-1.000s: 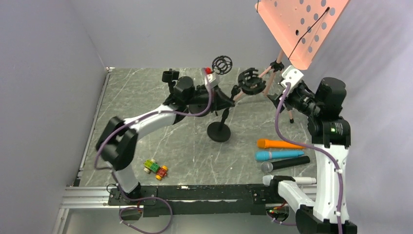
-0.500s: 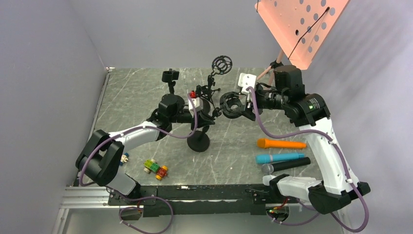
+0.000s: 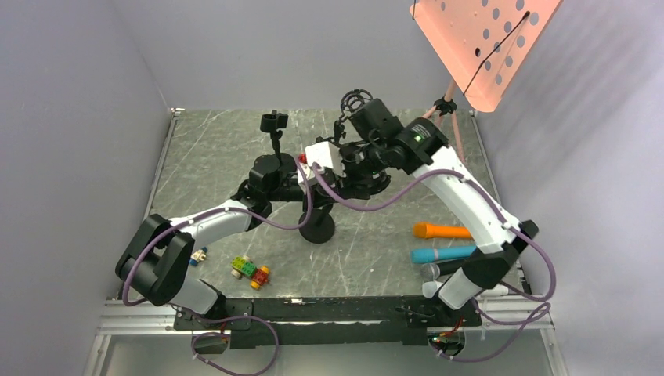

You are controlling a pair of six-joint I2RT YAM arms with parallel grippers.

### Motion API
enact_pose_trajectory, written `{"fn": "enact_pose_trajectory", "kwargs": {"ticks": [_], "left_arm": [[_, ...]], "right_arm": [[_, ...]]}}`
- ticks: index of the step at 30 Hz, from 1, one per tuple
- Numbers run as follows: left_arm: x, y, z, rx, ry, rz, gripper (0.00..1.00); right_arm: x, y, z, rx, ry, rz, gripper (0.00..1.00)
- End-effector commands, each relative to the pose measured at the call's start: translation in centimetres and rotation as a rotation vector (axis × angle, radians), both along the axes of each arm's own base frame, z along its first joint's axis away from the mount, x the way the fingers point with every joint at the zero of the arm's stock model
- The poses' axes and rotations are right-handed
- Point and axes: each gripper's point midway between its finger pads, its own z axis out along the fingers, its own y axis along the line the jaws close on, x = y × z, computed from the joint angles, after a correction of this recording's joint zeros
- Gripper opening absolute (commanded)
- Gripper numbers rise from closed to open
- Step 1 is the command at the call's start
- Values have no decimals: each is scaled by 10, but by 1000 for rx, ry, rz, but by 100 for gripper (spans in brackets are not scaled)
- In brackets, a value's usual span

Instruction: Remove the microphone from the stand

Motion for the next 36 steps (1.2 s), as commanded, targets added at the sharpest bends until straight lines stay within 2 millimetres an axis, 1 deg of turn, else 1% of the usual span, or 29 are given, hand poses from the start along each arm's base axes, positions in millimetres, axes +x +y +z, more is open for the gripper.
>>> {"fn": "enact_pose_trajectory", "kwargs": {"ticks": [1,4,6,8,9,11,13,14,15,18,19,21,22,24,25,27,28,32,35,36], "left_arm": [[-3,4,34,-66,-121,-9,2],[-5,8,39,-59,-107,-7,2],[-8,10,40,-55,-88,-25,3],[-6,11,36,-34,-82,-17,3],[-1,12,35,-19,-80,-12,3],[7,13,32,16,-73,-13,5],[12,13,31,42,-64,-7,6],[13,14,32,44,-67,-7,7],[13,16,36,36,-85,-2,7],[12,24,50,-15,-137,37,6],[10,27,51,-25,-135,46,6],[3,32,49,-24,-148,41,7],[-1,35,44,-24,-151,49,6],[3,40,44,-48,-144,93,3],[5,42,47,-60,-143,104,2],[6,43,52,-78,-153,114,2],[6,43,53,-82,-164,117,2],[5,45,49,-80,-187,118,2],[-3,44,52,-76,-190,77,2],[-5,44,53,-81,-185,68,2]], "right_arm": [[4,-18,-16,-189,-41,35,71],[15,-22,-22,-238,-92,42,69],[21,-28,-27,-269,-125,48,68],[22,-39,-39,-307,-147,92,68],[22,-41,-47,-304,-153,119,66],[26,-35,-46,-241,-152,142,63],[30,-32,-48,-254,-154,183,54],[31,-32,-52,-270,-143,196,49],[33,-30,-54,-277,-133,195,47],[39,-22,-66,-279,-114,166,45],[42,-17,-70,-269,-107,142,44],[45,-10,-76,-244,-83,114,41],[46,-7,-80,-243,-77,113,40],[43,-1,-83,-233,-63,121,39],[42,3,-81,-215,-54,123,41],[39,8,-79,-190,-33,118,50],[38,8,-79,-187,-25,119,51],[30,7,-93,-191,5,144,48],[21,11,-100,-194,44,160,48],[18,13,-102,-205,50,167,45]]}}
